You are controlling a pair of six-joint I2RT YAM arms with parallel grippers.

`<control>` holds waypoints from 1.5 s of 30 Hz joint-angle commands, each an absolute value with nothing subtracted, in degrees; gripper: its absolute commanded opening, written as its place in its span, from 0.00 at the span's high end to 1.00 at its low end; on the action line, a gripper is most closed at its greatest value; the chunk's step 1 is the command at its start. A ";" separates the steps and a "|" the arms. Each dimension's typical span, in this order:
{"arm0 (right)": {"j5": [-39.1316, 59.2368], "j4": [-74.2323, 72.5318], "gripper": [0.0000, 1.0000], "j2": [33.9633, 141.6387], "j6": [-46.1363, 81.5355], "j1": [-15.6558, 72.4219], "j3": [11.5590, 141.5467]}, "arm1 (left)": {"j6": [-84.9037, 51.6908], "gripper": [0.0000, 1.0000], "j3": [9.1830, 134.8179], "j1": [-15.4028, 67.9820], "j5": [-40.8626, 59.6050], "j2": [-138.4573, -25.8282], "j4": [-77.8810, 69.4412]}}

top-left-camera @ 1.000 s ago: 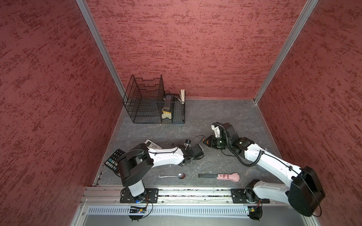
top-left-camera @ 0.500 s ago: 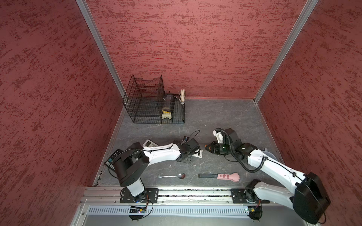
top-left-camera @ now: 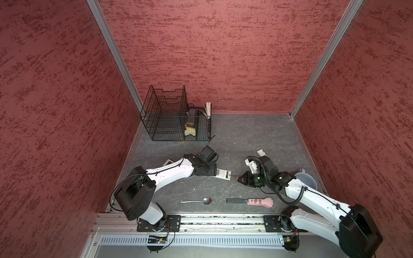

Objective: Unload the batteries from the remote control

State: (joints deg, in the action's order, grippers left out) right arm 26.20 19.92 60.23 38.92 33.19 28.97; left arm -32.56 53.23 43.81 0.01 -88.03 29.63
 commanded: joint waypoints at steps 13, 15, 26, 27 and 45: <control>27.16 17.56 1.00 63.01 37.11 32.90 28.25 | -29.42 0.29 52.30 41.66 3.90 -93.47 24.69; 27.25 17.08 1.00 63.32 37.25 32.92 28.04 | -29.15 0.30 52.29 41.65 3.89 -93.83 24.69; 28.73 13.55 1.00 66.50 36.92 32.87 27.33 | -28.00 0.30 52.82 41.48 3.25 -95.55 25.99; 28.91 13.21 1.00 66.90 36.89 32.87 27.33 | -27.90 0.30 52.82 41.48 3.25 -95.67 25.93; 32.42 4.56 1.00 68.06 37.80 32.86 26.15 | -27.96 0.30 52.65 41.94 2.73 -96.59 25.56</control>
State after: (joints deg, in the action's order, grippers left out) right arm 30.48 10.00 68.07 37.69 32.40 26.79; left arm -28.42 53.60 41.80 2.68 -94.13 22.87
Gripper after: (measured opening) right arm 0.216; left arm 0.697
